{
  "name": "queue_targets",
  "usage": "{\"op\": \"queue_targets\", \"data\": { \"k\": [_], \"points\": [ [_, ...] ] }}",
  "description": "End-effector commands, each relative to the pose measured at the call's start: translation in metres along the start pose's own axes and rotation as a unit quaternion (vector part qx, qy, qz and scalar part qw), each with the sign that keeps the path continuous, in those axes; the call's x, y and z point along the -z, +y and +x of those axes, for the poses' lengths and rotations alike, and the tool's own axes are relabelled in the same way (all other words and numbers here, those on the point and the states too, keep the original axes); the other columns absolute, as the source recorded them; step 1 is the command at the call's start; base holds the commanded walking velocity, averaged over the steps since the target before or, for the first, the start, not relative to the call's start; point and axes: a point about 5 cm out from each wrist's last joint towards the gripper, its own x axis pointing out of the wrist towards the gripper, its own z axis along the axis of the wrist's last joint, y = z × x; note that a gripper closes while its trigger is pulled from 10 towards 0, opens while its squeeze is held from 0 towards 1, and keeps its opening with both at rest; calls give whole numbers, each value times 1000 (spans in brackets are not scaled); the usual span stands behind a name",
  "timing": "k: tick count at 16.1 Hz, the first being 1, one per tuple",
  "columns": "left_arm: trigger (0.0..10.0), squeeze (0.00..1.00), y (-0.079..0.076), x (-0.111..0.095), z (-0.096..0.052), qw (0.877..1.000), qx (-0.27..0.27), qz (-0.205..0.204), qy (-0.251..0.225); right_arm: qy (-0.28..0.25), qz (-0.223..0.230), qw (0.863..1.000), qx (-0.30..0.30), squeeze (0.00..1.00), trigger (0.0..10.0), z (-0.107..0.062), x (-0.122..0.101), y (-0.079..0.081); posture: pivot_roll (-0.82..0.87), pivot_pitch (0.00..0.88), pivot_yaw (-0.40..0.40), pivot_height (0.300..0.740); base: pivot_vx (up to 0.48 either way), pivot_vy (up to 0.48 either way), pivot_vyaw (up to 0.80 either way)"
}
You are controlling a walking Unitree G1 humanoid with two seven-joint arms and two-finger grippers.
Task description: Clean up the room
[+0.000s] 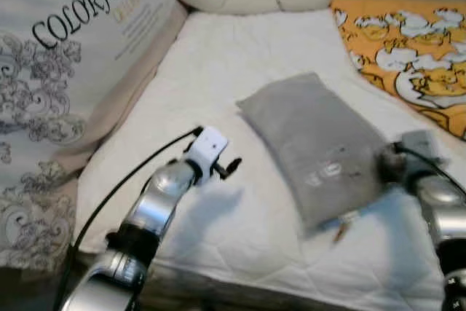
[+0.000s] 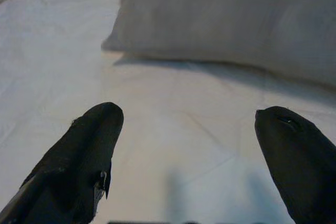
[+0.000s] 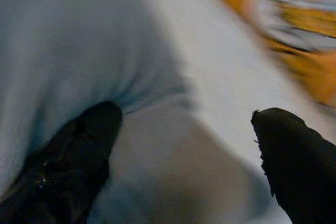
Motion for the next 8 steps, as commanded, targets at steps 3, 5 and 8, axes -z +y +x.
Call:
{"op": "queue_targets", "data": {
  "k": [3,5,8],
  "points": [
    [10000,0,-7,-5,13,1000,14,-3,6,-47,9,962,-269,0,10000,-20,-18,67,73,0,61,740,0,0,0],
    [10000,0,-15,1,22,999,20,-33,24,-64,-2,940,-335,0,10000,-33,-27,81,70,0,61,740,0,0,0],
    [10000,0,-18,-8,33,999,8,-20,23,-77,-16,909,-410,0,10000,-53,-39,100,48,0,73,740,0,0,0]
  ]
}}
